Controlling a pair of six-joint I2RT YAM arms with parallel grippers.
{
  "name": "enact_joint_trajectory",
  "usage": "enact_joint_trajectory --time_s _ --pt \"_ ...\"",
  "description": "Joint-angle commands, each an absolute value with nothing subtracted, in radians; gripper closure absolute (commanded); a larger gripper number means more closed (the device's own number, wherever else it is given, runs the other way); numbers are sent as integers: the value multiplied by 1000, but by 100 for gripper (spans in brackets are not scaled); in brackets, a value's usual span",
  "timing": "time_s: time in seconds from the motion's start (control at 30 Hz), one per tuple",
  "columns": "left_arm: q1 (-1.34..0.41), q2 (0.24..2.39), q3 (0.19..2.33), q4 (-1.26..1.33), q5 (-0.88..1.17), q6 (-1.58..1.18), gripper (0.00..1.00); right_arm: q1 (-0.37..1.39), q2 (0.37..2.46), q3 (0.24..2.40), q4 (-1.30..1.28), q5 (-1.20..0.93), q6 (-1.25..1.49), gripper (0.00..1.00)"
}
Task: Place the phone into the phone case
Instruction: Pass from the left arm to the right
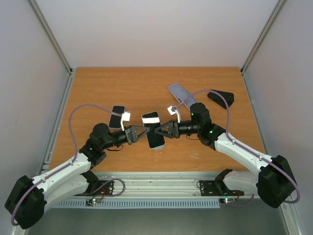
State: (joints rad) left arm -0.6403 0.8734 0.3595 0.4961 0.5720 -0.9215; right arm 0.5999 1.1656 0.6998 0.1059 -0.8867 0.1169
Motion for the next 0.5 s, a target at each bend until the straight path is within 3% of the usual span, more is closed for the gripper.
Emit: enact_joint_trajectory --time_s 0.0,0.3,0.47 --pt "-621 887 351 661 592 -954 100 595 1185 692 159 -930 127 63" --pt "-568 951 313 794 638 -1036 100 594 1198 686 186 -935 140 98" --pt "-566 973 304 793 630 -1045 92 593 1193 685 179 -920 140 99"
